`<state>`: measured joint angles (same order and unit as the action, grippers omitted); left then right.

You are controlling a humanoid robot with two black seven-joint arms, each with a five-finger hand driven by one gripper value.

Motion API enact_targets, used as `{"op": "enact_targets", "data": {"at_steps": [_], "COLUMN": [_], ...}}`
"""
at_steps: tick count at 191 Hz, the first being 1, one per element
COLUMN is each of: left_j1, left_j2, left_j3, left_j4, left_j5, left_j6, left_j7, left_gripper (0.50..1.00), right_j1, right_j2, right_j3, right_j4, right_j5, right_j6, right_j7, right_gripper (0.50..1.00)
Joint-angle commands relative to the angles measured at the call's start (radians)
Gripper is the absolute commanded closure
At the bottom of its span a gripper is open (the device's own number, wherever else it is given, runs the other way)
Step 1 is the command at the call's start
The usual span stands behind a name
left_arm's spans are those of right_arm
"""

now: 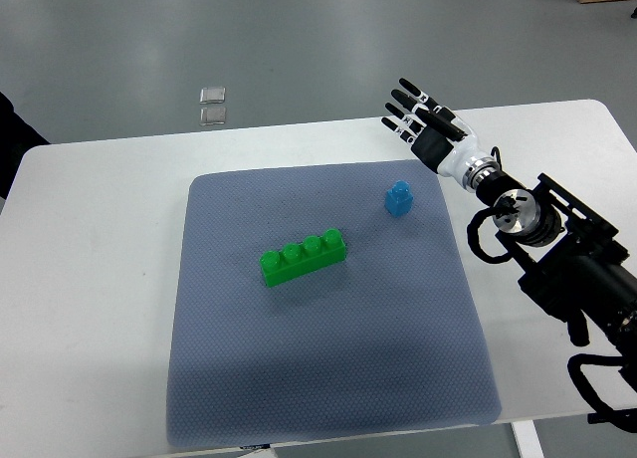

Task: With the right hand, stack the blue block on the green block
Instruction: 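Move the right hand over the small blue block and lower it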

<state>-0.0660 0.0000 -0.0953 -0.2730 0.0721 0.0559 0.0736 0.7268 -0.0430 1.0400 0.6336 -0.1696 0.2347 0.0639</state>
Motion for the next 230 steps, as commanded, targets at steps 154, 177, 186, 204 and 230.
{"op": "enact_targets", "data": {"at_steps": [154,177,186,204,230], "left_j1": [0.000,-0.002,0.000,0.000,0.000], "left_j2": [0.000,0.000,0.000,0.000,0.000], "left_j3": [0.000,0.000,-0.001,-0.001,-0.001], "left_j4": [-0.009,-0.012,-0.014,-0.014,-0.014], "left_j5": [0.000,0.000,0.000,0.000,0.000], "left_j6": [-0.007,-0.011,-0.011,-0.011,-0.011], "left_j7": [-0.003,-0.003,-0.002,-0.003,-0.002], "left_gripper": [0.500,0.500,0.500,0.500,0.500], "right_j1": [0.746,0.945,0.982,1.005,0.993], "right_j2": [-0.314,-0.321,-0.314,-0.299,-0.288], "right_j3": [-1.020,-1.232,-1.249,-1.275,-1.284], "right_j4": [0.204,0.288,0.314,0.325,0.324], "right_j5": [-0.791,-0.797,-0.798,-0.801,-0.798], "right_j6": [0.365,0.376,0.376,0.376,0.376], "right_j7": [-0.079,-0.079,-0.079,-0.081,-0.096], "right_gripper": [0.576,0.576,0.576,0.576,0.576]}}
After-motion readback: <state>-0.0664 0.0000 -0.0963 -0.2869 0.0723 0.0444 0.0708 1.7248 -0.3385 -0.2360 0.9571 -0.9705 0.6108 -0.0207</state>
